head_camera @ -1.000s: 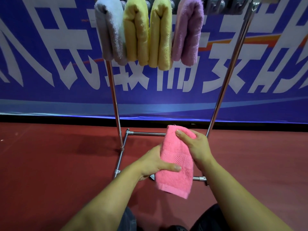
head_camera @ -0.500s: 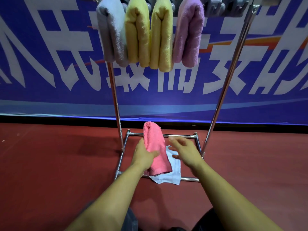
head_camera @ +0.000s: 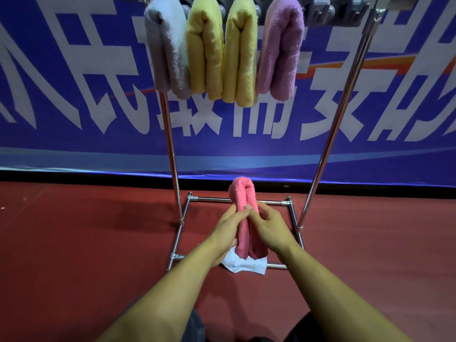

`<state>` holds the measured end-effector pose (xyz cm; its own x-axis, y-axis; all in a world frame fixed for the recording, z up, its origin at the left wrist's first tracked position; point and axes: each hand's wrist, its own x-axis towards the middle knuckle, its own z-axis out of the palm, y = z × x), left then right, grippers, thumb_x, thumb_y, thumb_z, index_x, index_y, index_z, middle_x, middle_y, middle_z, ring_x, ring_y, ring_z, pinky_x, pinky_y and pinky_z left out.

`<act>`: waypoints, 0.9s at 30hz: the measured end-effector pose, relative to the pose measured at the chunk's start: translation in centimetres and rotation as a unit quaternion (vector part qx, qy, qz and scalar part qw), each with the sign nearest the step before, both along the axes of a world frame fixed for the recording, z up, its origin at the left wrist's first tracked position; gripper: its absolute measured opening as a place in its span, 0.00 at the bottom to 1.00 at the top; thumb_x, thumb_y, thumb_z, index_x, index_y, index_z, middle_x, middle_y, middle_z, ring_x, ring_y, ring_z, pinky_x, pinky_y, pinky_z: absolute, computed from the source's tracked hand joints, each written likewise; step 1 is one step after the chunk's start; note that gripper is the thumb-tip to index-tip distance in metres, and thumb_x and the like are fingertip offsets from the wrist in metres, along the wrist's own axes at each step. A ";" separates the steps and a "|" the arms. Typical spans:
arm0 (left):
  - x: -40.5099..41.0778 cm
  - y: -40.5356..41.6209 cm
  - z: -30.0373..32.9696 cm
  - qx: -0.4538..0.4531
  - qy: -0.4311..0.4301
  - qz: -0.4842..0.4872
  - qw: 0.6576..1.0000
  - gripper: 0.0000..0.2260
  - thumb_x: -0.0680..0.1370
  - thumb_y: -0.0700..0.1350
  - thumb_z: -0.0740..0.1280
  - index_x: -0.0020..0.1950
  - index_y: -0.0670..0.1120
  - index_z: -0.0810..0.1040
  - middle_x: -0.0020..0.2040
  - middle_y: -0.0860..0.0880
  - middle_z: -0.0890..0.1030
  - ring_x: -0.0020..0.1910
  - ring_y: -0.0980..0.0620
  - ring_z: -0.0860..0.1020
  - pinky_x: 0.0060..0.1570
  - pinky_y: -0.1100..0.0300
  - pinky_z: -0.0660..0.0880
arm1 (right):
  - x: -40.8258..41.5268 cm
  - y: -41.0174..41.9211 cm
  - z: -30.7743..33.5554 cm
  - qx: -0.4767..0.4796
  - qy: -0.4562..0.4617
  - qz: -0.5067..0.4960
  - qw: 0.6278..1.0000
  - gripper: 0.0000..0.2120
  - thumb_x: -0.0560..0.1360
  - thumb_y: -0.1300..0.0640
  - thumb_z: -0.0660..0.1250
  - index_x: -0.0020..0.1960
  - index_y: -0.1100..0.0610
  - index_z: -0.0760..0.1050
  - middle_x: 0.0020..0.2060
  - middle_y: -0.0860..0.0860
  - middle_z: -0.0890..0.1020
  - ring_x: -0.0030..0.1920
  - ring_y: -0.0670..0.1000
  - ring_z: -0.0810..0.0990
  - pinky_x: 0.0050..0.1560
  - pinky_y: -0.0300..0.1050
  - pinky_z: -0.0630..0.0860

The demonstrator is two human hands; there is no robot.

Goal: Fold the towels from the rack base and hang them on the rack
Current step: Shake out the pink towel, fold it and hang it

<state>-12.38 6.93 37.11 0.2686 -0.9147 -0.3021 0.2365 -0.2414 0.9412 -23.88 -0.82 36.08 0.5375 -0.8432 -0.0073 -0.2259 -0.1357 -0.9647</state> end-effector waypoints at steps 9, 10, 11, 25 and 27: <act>-0.2 -0.1 -0.4 -0.006 -0.307 0.144 0.941 0.15 0.85 0.55 0.59 0.49 0.47 0.80 0.42 0.50 0.84 0.44 0.47 0.81 0.44 0.52 0.76 | 0.0 -0.1 -0.2 -0.077 0.039 -0.065 0.994 0.09 0.82 0.48 0.66 0.46 0.47 0.82 0.39 0.43 0.87 0.40 0.43 0.83 0.45 0.49 0.80; -0.2 -0.1 -0.2 -0.006 -0.322 0.150 0.935 0.16 0.84 0.55 0.59 0.49 0.46 0.79 0.43 0.48 0.84 0.45 0.45 0.81 0.46 0.50 0.76 | -0.2 -0.3 -0.1 -0.082 0.036 -0.076 0.993 0.10 0.82 0.49 0.66 0.44 0.48 0.82 0.38 0.45 0.86 0.39 0.44 0.82 0.45 0.50 0.79; -0.3 -0.1 -0.1 -0.004 -0.337 0.153 0.929 0.16 0.85 0.55 0.59 0.49 0.46 0.79 0.43 0.46 0.84 0.45 0.43 0.81 0.46 0.49 0.75 | -0.6 -0.4 0.1 -0.087 0.033 -0.086 0.992 0.10 0.82 0.49 0.66 0.43 0.49 0.81 0.37 0.46 0.86 0.38 0.45 0.81 0.44 0.50 0.79; -6.1 -4.5 15.5 -0.103 -0.377 0.216 0.895 0.17 0.86 0.53 0.56 0.49 0.42 0.75 0.47 0.40 0.82 0.48 0.37 0.79 0.41 0.51 0.67 | -6.8 -4.0 15.9 -0.179 -0.057 -0.195 0.963 0.08 0.83 0.51 0.65 0.53 0.49 0.83 0.40 0.41 0.85 0.42 0.37 0.82 0.41 0.35 0.75; -7.2 -5.7 18.8 -0.127 -0.376 0.225 0.890 0.17 0.86 0.53 0.56 0.53 0.42 0.76 0.50 0.38 0.82 0.52 0.36 0.78 0.43 0.51 0.67 | -7.5 -5.1 19.1 -0.209 -0.060 -0.209 0.953 0.10 0.83 0.49 0.64 0.54 0.50 0.83 0.42 0.45 0.86 0.44 0.46 0.84 0.45 0.46 0.79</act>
<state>-19.57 1.25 55.89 0.6642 -0.6761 0.3189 -0.4642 -0.0387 0.8849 -31.36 -5.88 55.20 0.1290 -0.9003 0.4158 -0.2366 -0.4351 -0.8687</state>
